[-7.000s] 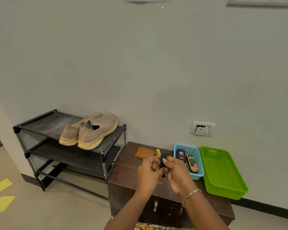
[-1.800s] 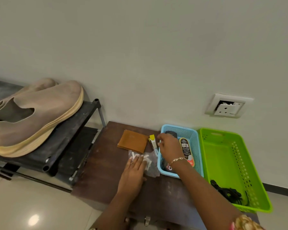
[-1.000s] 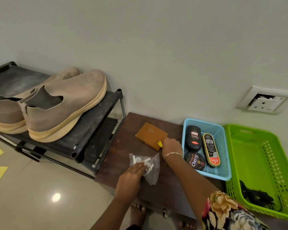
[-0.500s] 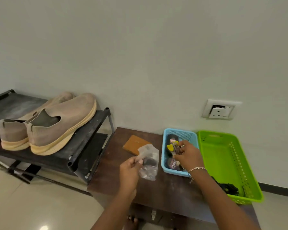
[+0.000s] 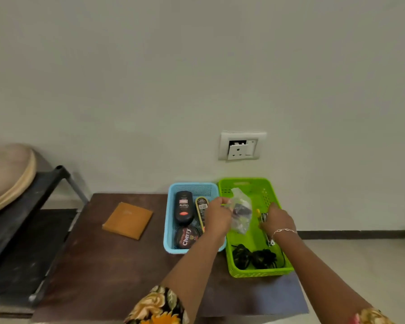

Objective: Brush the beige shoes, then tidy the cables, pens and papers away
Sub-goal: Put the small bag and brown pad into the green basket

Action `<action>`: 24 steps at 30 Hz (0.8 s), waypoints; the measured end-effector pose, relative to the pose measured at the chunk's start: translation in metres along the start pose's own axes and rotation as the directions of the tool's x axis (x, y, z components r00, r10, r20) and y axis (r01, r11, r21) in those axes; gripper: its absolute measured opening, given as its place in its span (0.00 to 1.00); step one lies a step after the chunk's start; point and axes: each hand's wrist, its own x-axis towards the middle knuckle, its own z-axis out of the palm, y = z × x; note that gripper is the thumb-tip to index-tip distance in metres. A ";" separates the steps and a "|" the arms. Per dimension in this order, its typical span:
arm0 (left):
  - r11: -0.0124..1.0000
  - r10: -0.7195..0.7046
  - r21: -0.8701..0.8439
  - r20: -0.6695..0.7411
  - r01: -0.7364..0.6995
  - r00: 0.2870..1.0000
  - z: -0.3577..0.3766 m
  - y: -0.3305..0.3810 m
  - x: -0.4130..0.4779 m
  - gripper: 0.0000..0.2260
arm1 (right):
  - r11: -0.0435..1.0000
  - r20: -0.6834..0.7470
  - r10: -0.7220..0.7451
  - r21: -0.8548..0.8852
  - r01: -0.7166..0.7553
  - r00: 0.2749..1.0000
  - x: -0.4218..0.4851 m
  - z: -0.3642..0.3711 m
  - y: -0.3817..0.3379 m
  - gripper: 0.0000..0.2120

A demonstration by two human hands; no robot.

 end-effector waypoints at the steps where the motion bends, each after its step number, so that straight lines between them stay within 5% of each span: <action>1: 0.997 0.016 0.080 0.000 -0.016 1.000 0.010 -0.002 0.005 0.12 | 0.999 0.006 -0.005 -0.038 0.005 1.000 0.004 0.007 0.003 0.19; 9: 0.867 -0.004 0.499 0.020 -0.006 1.000 0.056 -0.027 0.021 0.19 | 0.953 -0.003 -0.042 -0.302 0.039 0.999 0.019 0.042 0.012 0.14; 13: 0.779 0.164 0.596 0.110 -0.197 0.980 0.050 -0.032 0.016 0.29 | 0.946 0.015 -0.072 -0.315 0.073 0.997 0.019 0.049 0.014 0.14; 15: 0.697 0.281 0.640 0.170 -0.323 0.944 0.042 -0.035 0.012 0.28 | 0.954 -0.017 -0.129 -0.276 0.120 0.991 0.016 0.048 0.013 0.15; 20: 0.228 0.380 0.880 0.314 -0.417 0.870 0.024 -0.039 0.006 0.17 | 0.980 -0.087 -0.193 0.023 0.196 0.977 0.016 0.051 0.007 0.15; 24: 0.155 0.340 0.910 0.317 -0.385 0.886 0.016 -0.042 0.009 0.21 | 0.963 0.016 -0.129 0.239 0.122 0.991 0.024 0.059 0.007 0.19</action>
